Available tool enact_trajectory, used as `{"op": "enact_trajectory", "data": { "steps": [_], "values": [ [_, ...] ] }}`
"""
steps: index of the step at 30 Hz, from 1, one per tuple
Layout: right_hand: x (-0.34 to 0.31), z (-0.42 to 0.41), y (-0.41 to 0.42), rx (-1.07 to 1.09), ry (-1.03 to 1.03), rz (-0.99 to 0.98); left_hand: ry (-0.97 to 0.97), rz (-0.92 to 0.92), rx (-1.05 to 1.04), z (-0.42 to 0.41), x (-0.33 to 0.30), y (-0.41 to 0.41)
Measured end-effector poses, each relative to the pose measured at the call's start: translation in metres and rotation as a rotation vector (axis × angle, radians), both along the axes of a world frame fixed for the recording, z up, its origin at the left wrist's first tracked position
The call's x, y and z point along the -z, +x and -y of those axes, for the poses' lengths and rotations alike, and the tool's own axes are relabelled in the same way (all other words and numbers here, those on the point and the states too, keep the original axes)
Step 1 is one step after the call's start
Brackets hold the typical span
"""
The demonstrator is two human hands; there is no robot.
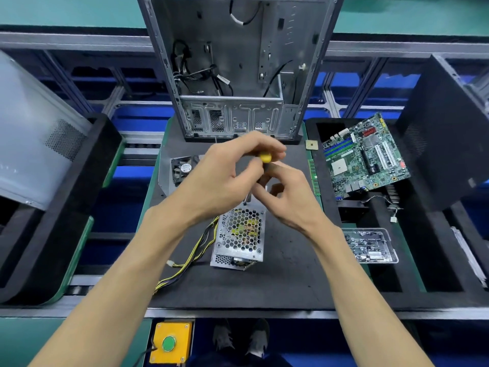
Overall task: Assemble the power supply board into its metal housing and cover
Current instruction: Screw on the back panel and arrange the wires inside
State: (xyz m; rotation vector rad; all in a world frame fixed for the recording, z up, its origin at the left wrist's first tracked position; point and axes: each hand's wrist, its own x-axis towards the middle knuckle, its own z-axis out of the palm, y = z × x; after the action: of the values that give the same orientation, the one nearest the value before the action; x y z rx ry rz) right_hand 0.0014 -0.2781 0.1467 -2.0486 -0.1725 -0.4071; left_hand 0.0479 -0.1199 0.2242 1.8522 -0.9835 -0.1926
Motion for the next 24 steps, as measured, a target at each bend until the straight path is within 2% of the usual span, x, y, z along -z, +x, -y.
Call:
{"op": "enact_trajectory", "data": {
  "steps": [3, 6, 15, 18, 20, 22, 24],
  "values": [
    [-0.002, 0.001, 0.002, -0.009, -0.009, 0.020, -0.011, 0.102, -0.117, 0.003, 0.005, -0.001],
    [-0.004, 0.001, 0.004, -0.003, -0.015, 0.010, -0.083, 0.092, -0.181, 0.003, 0.007, 0.000],
    [-0.003, 0.001, 0.006, -0.041, 0.028, -0.026, -0.124, -0.024, -0.157, -0.003, 0.014, -0.002],
    [0.000, 0.000, 0.003, 0.010, 0.032, -0.011, -0.144, -0.058, -0.130, -0.007, 0.018, -0.003],
    [0.001, 0.000, 0.000, 0.091, 0.161, -0.056, -0.189, -0.077, -0.213, -0.012, 0.027, -0.003],
    [0.001, 0.001, -0.003, 0.162, 0.419, -0.059, -0.193, -0.132, -0.404, -0.022, 0.042, 0.001],
    [0.001, 0.006, -0.003, 0.254, 0.506, -0.073, -0.033, -0.244, -0.565, -0.033, 0.060, 0.010]
  ]
}}
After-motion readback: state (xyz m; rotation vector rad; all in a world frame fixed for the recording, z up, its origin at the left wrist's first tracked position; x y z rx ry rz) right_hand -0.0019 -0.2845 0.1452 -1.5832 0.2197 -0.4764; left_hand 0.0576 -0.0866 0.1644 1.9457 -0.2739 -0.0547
